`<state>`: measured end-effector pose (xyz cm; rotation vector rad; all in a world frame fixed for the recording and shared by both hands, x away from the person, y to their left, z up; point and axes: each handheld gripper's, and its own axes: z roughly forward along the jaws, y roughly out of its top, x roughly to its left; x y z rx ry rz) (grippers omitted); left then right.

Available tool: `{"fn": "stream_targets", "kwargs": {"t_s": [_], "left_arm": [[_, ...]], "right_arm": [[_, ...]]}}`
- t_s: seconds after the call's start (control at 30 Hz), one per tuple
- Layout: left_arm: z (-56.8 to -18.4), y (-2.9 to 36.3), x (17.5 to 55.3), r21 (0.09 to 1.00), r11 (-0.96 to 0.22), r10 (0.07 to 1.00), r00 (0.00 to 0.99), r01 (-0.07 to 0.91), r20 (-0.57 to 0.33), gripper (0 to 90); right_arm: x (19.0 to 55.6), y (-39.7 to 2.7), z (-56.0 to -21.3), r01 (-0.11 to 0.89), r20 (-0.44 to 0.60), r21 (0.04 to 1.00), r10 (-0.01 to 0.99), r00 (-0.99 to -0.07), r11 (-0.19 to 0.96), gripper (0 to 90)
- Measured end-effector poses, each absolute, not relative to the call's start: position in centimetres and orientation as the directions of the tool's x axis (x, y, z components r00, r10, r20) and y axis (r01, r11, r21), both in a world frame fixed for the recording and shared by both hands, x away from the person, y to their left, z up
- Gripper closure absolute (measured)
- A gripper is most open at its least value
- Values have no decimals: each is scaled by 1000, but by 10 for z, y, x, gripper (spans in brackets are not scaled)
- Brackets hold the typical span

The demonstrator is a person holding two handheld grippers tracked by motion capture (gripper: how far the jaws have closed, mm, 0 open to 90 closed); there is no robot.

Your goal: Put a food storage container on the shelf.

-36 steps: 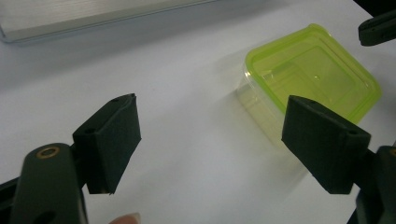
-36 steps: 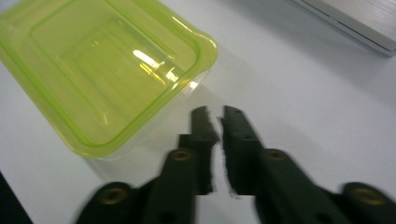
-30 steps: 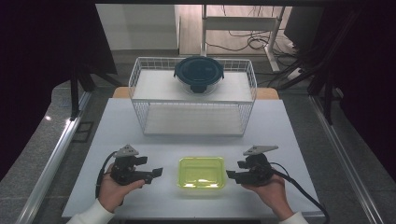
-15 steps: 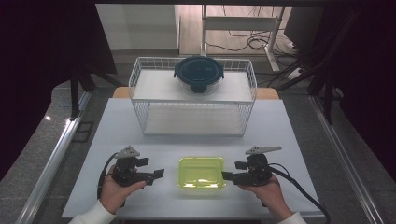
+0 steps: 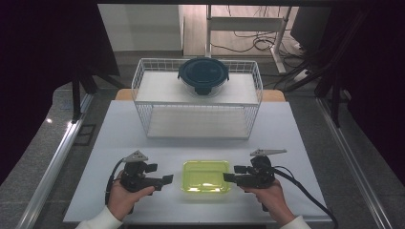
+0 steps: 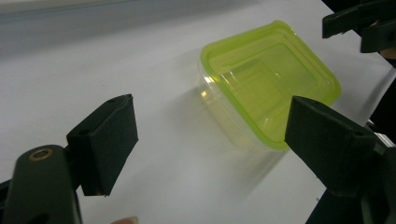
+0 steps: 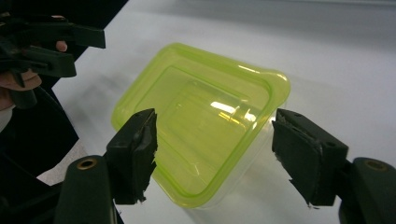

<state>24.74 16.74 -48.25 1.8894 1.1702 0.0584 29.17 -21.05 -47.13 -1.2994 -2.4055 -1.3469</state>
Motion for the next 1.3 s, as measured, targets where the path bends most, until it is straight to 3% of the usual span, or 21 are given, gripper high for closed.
{"fn": "stream_targets", "kwargs": {"t_s": [0.57,0.87,1.3], "left_arm": [[-500,149,269,585,-120,661,504,802,-556,236],[-507,146,275,565,-79,654,470,821,-592,326],[-519,137,283,504,-56,607,430,862,-669,375]], "right_arm": [[300,-203,-485,773,486,592,664,-569,229,359],[302,-203,-490,785,487,584,682,-545,209,401],[304,-201,-497,800,492,561,692,-529,212,438]]}}
